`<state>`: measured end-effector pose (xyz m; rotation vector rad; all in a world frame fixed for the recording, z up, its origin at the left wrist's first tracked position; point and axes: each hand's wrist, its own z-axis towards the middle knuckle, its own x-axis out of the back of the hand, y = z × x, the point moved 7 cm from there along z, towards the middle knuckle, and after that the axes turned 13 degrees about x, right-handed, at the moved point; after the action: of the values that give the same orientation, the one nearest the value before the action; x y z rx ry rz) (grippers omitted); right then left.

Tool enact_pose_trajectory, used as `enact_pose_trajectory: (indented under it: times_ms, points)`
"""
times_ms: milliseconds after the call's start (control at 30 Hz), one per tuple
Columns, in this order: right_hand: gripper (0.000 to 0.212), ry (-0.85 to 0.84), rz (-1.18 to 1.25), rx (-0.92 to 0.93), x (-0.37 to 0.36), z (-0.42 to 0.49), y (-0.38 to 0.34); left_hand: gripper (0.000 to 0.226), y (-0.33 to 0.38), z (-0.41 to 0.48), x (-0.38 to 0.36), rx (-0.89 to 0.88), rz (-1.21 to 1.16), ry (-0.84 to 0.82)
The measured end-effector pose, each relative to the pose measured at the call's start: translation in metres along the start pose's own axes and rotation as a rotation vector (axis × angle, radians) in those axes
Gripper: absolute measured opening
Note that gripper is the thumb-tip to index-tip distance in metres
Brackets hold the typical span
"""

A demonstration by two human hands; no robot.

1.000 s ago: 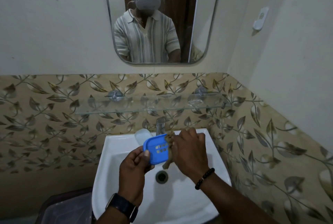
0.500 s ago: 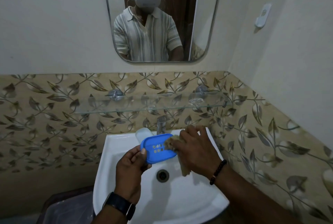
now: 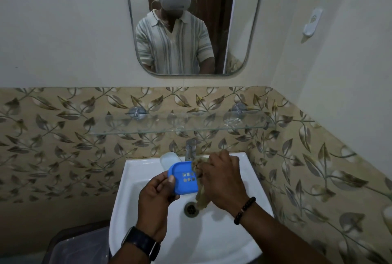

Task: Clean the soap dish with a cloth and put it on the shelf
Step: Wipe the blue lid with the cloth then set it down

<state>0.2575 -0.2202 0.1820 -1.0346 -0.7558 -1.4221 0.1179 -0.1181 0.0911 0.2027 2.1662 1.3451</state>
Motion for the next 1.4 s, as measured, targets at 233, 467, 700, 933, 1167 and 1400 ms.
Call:
enact_pose_trajectory:
  times_ms: [233,467,700,933,1167,1400]
  points:
    - [0.041,-0.059,0.283,0.221,-0.011,0.0,-0.041,0.029,0.004,0.004,0.005,0.068,-0.01,-0.018]
    - [0.025,-0.066,0.011,0.34,-0.006,-0.014,-0.017,0.019,-0.001,0.004,0.011,0.18,-0.136,0.033]
    - [0.026,-0.004,-0.03,0.384,-0.005,-0.019,-0.007,0.042,0.009,-0.001,0.005,0.198,-0.08,-0.059]
    - [0.021,-0.086,0.287,0.359,0.012,-0.017,0.022,0.01,0.047,-0.031,-0.014,-0.49,0.8,-0.174]
    - [0.029,0.335,0.343,0.287,0.035,-0.02,0.021,0.013,0.049,-0.028,-0.04,-0.373,0.629,-0.157]
    - [0.029,0.49,0.153,0.445,0.02,-0.031,-0.027,0.016,0.046,-0.025,-0.047,-0.308,0.447,-0.094]
